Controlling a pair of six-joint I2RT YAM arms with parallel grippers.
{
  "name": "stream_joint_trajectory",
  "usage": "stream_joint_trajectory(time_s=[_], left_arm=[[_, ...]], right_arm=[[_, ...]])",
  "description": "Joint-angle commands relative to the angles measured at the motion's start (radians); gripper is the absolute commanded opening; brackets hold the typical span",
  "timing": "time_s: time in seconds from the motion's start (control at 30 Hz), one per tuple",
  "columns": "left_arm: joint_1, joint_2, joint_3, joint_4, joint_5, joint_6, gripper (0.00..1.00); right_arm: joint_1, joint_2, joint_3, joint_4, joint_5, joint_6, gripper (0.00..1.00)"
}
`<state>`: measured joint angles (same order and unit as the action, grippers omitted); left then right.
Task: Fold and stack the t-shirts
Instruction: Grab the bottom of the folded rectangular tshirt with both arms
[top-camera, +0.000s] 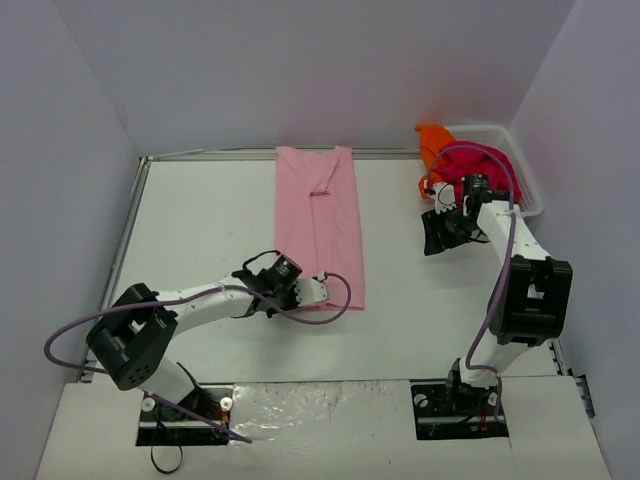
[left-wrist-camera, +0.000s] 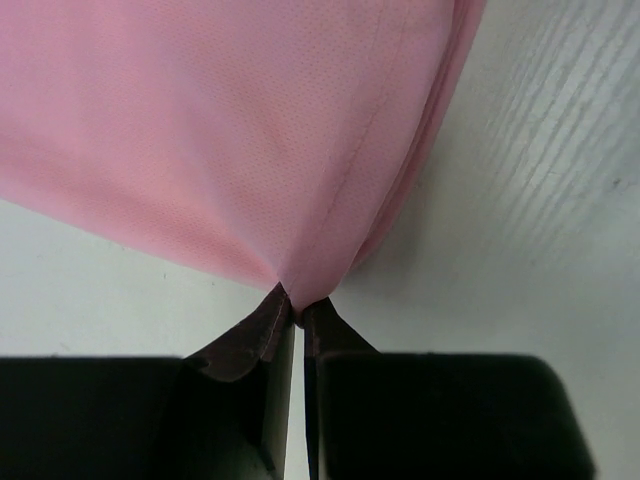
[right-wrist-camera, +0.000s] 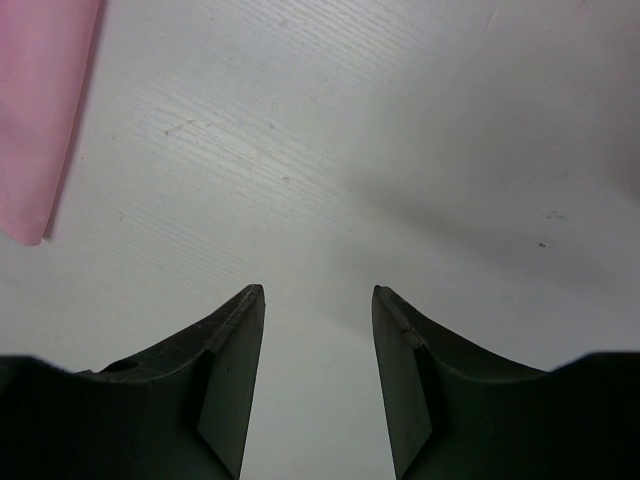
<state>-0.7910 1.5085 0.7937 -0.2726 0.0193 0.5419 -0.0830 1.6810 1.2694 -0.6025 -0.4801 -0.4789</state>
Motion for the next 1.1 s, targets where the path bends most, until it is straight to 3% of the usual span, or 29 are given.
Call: stream_joint_trajectory(time_s=[0.0, 0.37, 0.6, 0.83, 1.07], left_arm=[[0.048, -0.059, 0.073, -0.100, 0.123, -0.008, 0.02], [0.168, -0.056, 0.127, -0.192, 0.255, 0.029, 0.02], [0.228, 0.038, 0.190, -0.275, 0.390, 0.021, 0.02], [0.234, 0.130, 0.257, -0.335, 0.427, 0.039, 0.02], [0.240, 0.182, 0.305, -0.366, 0.436, 0.035, 0.02]], right_arm=[[0.034, -0.030, -0.007, -0.042, -0.037, -0.029, 0.42], [0.233, -0.112, -0.100, -0.037, -0.109, -0.150, 0.43], [0.264, -0.260, -0.234, 0.044, -0.173, -0.273, 0.45], [0.385, -0.395, -0.297, 0.115, -0.095, -0.310, 0.47], [0.520, -0.371, -0.338, 0.187, 0.018, -0.313, 0.47]])
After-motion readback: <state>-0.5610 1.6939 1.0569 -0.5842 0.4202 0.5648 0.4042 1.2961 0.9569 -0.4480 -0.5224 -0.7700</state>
